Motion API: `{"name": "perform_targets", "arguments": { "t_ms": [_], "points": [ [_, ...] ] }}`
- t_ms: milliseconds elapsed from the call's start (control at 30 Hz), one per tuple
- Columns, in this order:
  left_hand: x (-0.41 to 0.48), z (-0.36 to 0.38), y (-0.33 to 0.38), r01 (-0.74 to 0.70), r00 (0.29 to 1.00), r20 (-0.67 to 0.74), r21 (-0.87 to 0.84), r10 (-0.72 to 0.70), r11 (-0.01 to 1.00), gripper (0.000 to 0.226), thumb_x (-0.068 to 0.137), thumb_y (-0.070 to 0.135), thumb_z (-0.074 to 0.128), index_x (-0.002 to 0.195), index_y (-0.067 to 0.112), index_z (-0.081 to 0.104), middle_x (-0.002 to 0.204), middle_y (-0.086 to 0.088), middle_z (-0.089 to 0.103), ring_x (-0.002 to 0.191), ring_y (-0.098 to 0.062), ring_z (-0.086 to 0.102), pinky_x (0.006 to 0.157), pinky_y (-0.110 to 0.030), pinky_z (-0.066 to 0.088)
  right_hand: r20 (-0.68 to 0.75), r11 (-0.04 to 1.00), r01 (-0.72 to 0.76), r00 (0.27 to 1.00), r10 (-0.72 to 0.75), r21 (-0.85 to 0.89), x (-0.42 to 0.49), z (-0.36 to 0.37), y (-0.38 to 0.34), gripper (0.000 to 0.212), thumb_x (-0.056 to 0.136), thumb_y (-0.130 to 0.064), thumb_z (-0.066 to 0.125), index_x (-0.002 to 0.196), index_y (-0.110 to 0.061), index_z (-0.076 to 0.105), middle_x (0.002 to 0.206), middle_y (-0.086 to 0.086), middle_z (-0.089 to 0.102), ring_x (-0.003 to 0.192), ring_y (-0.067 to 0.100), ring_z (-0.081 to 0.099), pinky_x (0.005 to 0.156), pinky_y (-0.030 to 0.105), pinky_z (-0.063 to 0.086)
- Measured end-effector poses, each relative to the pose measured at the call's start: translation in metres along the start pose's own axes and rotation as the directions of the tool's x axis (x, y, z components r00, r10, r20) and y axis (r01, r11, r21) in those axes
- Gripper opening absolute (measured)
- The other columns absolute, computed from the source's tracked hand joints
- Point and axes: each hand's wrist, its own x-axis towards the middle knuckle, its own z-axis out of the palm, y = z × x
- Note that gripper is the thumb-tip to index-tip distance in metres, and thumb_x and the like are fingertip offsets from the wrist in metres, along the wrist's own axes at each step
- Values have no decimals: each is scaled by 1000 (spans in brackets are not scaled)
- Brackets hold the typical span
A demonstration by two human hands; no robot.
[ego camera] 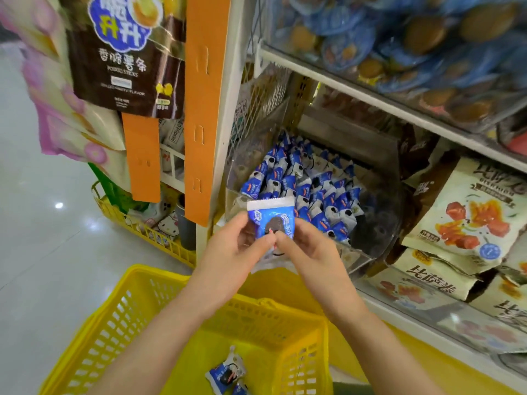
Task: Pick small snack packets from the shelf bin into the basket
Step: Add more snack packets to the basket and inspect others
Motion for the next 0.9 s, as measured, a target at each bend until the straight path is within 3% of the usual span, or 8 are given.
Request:
{"name": "perform_targets", "arguments": {
  "t_ms": [133, 233, 333, 400, 533, 700, 800, 900],
  "points": [
    [23, -7, 15, -196, 977, -42, 227, 210, 954, 23, 85, 30, 60, 106, 35, 51, 95, 19, 60, 88, 10, 57, 72, -3, 42, -63, 999, 33, 997, -33, 5, 21, -11, -22, 11, 87, -15, 61, 93, -23, 67, 88, -6, 73, 79, 4, 67, 64, 13, 50],
    [43, -11, 20, -293, 946, 15, 464, 323, 836, 38, 90, 36, 47, 128, 30, 43, 109, 22, 52, 101, 10, 46, 83, 1, 33, -318, 998, 19, 947, -36, -55, 55, -30, -30, 6, 87, -24, 63, 89, -21, 67, 87, -2, 73, 77, 7, 67, 64, 15, 49],
    [57, -12, 9, -347, 927, 144, 674, 345, 652, 33, 96, 32, 42, 125, 21, 50, 119, 6, 56, 111, -8, 48, 92, -18, 32, -513, 968, -107, 858, -24, -226, 103, -52, -23, 18, 89, -19, 59, 100, -7, 66, 88, 6, 68, 75, 12, 58, 71, 25, 44],
    [59, -13, 1, -394, 904, 224, 765, 363, 509, 32, 98, 32, 36, 107, 17, 62, 104, 2, 64, 99, -16, 56, 91, -27, 30, -559, 926, -241, 828, 40, -290, 131, -62, -12, 25, 90, -18, 55, 109, -3, 63, 93, 8, 64, 80, 15, 57, 74, 27, 41],
    [61, -15, -11, -439, 869, 244, 782, 430, 442, 41, 95, 32, 33, 83, 15, 68, 77, 3, 66, 72, -16, 57, 80, -30, 32, -565, 833, -370, 821, 85, -411, 163, -70, 10, 28, 91, -18, 54, 116, -4, 58, 112, 14, 63, 103, 25, 59, 80, 30, 42],
    [64, -15, -22, -487, 825, 245, 766, 510, 419, 34, 94, 28, 37, 82, 15, 65, 76, 2, 64, 72, -18, 55, 82, -30, 33, -469, 721, -356, 882, 49, -595, 167, -63, 24, 34, 86, -18, 64, 116, -4, 56, 99, 5, 60, 88, 18, 56, 77, 28, 45],
    [66, -16, -25, -508, 800, 242, 762, 549, 403, 32, 94, 27, 38, 82, 14, 65, 76, 1, 64, 73, -18, 55, 81, -30, 33, -398, 630, -412, 901, 172, -658, 169, -68, 19, 35, 86, -19, 65, 115, -5, 53, 103, 12, 58, 79, 18, 57, 66, 19, 47],
    [66, -17, -26, -513, 792, 248, 764, 558, 390, 33, 95, 27, 38, 82, 14, 65, 76, 1, 63, 73, -18, 55, 81, -30, 34, -384, 550, -427, 902, 199, -717, 170, -71, 16, 38, 84, -22, 67, 110, 3, 57, 110, 22, 61, 95, 31, 61, 85, 40, 50]
  ]
}}
